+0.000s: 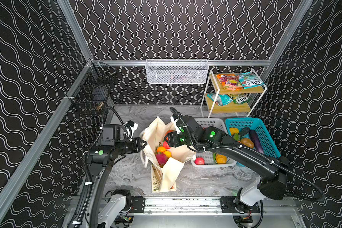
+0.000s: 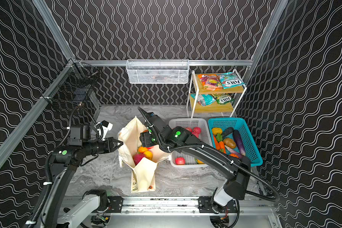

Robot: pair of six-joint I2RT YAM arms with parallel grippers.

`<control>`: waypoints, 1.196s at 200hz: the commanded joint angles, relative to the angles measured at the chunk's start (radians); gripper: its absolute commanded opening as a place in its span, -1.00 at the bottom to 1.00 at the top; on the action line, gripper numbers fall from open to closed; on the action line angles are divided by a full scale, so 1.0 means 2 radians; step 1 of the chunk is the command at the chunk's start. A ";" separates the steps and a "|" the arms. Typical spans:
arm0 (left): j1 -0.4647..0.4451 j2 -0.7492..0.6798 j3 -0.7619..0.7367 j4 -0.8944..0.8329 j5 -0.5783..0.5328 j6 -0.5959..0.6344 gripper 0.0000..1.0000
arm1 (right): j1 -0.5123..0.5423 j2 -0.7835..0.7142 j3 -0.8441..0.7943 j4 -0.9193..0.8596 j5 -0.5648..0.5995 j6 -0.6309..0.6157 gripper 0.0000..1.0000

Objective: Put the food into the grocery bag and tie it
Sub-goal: 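Carry the red bell pepper with the right gripper over the tote bag, then lower the red bell pepper into the bag and open the right gripper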

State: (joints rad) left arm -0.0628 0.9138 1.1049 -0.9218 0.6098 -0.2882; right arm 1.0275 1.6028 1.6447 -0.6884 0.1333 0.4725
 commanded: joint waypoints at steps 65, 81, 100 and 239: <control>0.001 -0.006 -0.013 0.017 0.005 0.002 -1.00 | 0.008 0.054 -0.004 0.018 -0.034 -0.027 0.02; 0.001 -0.005 -0.014 0.017 0.006 0.003 -1.00 | 0.008 0.066 -0.005 0.020 -0.036 -0.034 0.02; 0.001 -0.004 -0.012 0.015 0.004 0.006 -1.00 | 0.008 0.081 -0.004 0.022 -0.046 -0.041 0.02; 0.001 -0.002 -0.001 0.010 0.018 0.013 -1.00 | 0.007 0.162 -0.032 0.057 -0.060 -0.099 0.03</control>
State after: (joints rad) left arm -0.0628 0.9161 1.0878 -0.9081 0.6220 -0.2813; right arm 1.0389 1.8862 1.5913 -0.5900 0.0280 0.2962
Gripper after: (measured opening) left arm 0.058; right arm 0.692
